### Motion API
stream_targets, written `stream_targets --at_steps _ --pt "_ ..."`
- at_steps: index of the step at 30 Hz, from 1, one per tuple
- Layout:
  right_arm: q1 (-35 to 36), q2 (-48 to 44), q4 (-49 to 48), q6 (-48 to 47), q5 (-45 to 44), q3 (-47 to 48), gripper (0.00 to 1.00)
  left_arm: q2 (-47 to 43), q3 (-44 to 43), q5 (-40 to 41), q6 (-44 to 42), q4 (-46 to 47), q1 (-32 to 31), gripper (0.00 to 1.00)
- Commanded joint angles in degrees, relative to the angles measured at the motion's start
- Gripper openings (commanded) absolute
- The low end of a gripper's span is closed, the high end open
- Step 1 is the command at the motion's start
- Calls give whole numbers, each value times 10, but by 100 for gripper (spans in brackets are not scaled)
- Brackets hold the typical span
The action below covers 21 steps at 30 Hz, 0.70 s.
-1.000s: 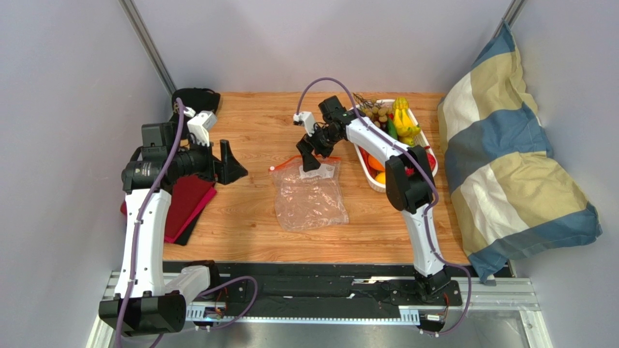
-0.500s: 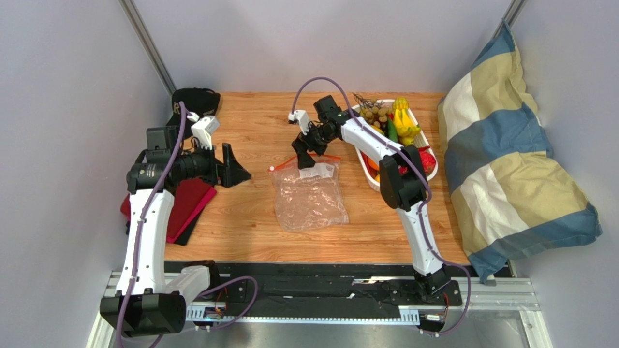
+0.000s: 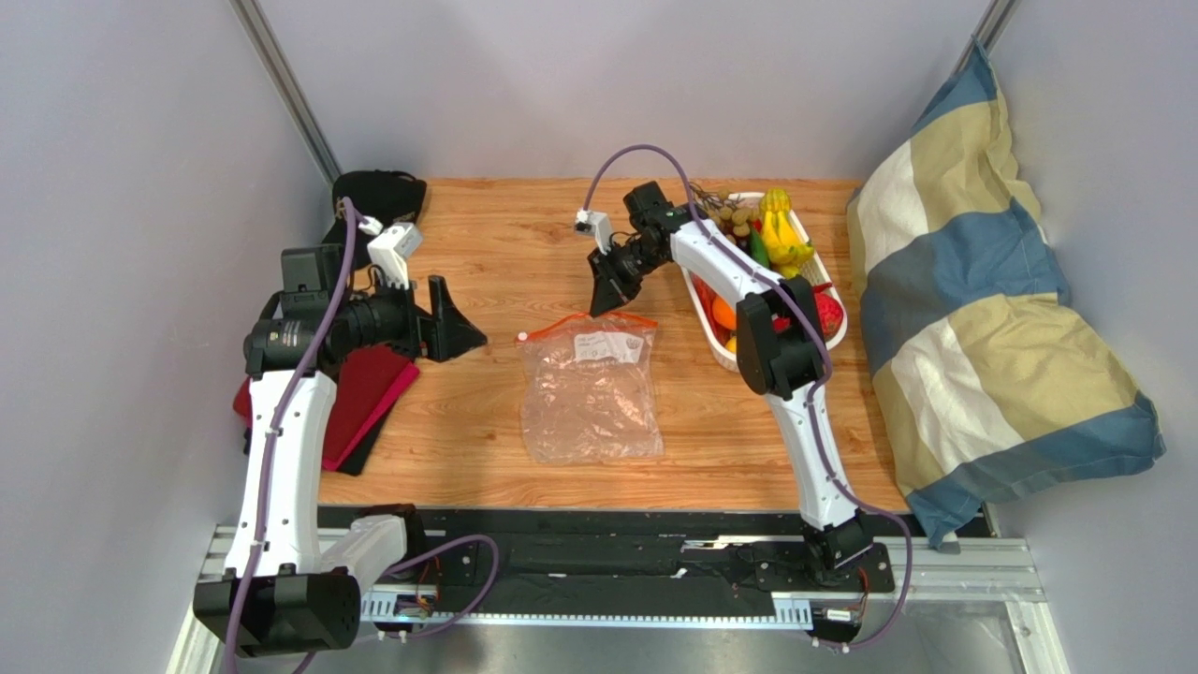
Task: Place the food in the zip-top bag and seal the zipper
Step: Pick up the zipper food storage bag at the center of the board, then open the zipper of the food storage bag.
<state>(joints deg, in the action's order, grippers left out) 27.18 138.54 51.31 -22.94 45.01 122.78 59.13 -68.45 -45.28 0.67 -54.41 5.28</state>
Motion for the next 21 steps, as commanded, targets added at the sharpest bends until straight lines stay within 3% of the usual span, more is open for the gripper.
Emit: stream_targets --at_steps 1,7,11,14,18,21 --pt "2 -56 50 6 69 38 0 -15 -41 -19 27 12 3 98" --pt "4 -147 56 -10 68 26 0 -20 -99 6 55 13 3 98" --pt "34 -248 53 -85 12 3 0 1 -181 52 42 -13 3 98" --pt "75 -335 31 -183 -47 -69 0 20 -238 78 5 -44 3 98" --pt "142 -472 -104 -321 -132 -295 0 41 -288 92 -66 -101 3 98" --pt "192 -560 -201 -409 -171 -403 0 46 -296 80 -128 -140 1 97"
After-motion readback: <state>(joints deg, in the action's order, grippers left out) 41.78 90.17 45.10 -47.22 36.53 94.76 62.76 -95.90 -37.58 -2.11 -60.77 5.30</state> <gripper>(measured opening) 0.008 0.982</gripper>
